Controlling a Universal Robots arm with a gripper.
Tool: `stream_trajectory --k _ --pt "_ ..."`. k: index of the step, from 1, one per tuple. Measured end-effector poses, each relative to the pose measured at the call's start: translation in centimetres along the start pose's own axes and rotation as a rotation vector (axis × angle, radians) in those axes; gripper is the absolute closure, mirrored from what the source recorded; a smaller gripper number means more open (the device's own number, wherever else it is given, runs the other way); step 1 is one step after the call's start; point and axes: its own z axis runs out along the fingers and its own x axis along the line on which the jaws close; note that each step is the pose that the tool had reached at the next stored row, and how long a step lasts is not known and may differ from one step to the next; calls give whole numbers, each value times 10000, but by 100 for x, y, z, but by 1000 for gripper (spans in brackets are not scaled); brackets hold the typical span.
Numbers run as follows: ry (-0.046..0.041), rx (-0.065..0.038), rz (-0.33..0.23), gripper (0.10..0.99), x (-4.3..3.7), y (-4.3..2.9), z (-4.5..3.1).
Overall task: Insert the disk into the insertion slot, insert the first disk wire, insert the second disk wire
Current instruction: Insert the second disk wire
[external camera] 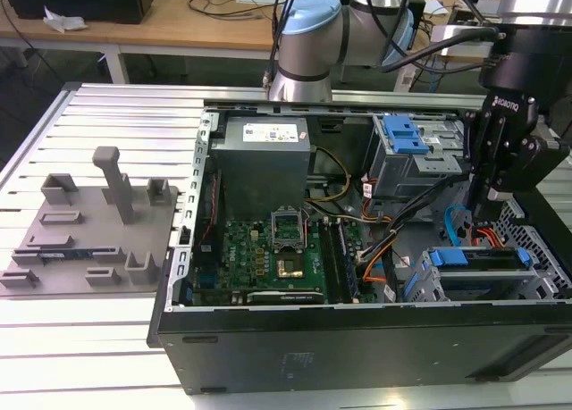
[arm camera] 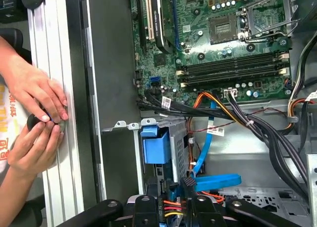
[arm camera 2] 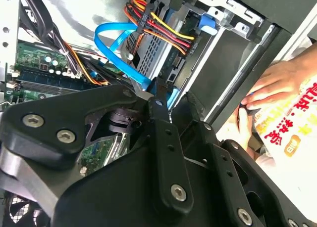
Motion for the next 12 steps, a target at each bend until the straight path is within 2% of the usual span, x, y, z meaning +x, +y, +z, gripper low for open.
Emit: stream_trajectory --k 6,8,12 --pt "23 2 1 765 -10 0 16" --pt "21 2 1 914 -10 0 17" --pt "21 2 1 925 -11 0 17"
